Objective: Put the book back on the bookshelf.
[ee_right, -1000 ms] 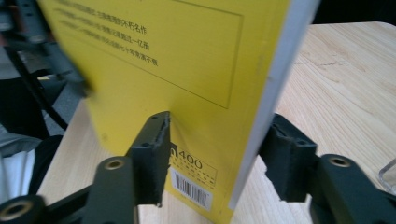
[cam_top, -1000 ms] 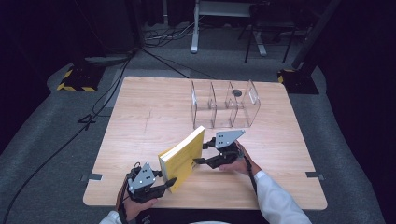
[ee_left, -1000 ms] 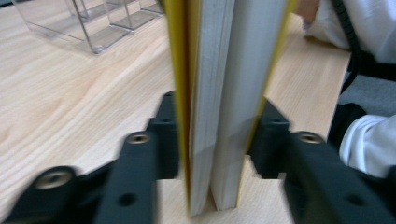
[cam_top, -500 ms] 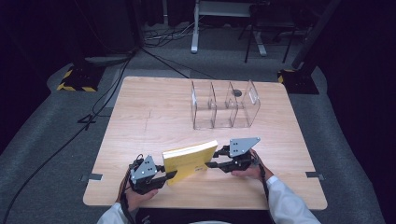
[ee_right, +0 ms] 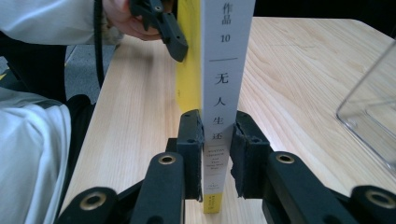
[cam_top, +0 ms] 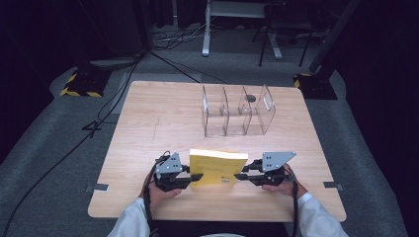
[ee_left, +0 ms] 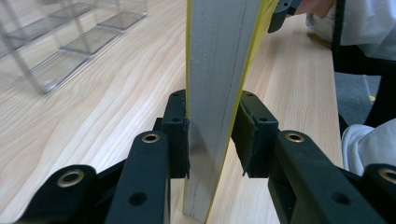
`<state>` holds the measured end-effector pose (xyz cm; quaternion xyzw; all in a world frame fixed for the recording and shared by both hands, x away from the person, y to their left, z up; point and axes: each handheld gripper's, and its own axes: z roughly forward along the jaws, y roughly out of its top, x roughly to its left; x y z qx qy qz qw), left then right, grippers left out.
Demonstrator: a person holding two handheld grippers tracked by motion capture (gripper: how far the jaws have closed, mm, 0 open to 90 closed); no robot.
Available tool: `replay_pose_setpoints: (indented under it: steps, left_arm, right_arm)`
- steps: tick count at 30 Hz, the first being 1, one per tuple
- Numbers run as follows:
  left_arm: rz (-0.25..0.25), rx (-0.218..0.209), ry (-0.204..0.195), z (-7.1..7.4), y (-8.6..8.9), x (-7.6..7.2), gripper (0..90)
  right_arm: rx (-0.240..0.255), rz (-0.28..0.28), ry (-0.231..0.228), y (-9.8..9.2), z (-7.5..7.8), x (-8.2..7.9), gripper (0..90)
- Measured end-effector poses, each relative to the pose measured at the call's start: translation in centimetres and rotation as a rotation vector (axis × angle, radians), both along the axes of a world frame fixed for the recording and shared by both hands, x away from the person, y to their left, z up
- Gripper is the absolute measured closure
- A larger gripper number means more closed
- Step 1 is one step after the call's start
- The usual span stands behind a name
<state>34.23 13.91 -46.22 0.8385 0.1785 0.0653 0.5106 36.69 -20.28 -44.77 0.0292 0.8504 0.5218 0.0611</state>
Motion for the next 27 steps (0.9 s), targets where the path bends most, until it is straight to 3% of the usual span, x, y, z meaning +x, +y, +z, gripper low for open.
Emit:
replay_pose_setpoints:
  steps: [4, 11, 15, 18, 21, 27]
  left_arm:
    - [-0.046, -0.002, 0.008, 0.0, -1.2, 1.1, 68.3]
    - [-0.067, 0.026, -0.018, 0.2, -1.5, 1.3, 69.1]
    - [-0.069, 0.036, -0.032, 0.2, -1.4, 0.9, 70.2]
    - [-0.057, 0.040, -0.038, 0.2, -1.5, 0.7, 68.9]
    - [-0.013, 0.052, -0.056, 0.2, -1.3, 0.6, 64.5]
    - [0.012, 0.071, -0.068, 0.1, -0.8, 0.6, 63.4]
  right_arm:
    - [0.032, 0.000, 0.047, -1.7, -0.3, 0.2, 71.0]
    - [0.044, -0.011, 0.084, -1.2, -0.9, 0.9, 66.7]
    - [0.002, -0.028, 0.057, -0.1, -1.5, 0.9, 68.0]
    - [0.003, -0.036, 0.055, 0.5, -1.8, 1.0, 70.4]
    - [0.006, -0.027, 0.053, 0.5, -1.8, 1.0, 73.6]
    - [-0.003, -0.044, 0.007, 0.3, -1.8, -0.1, 76.2]
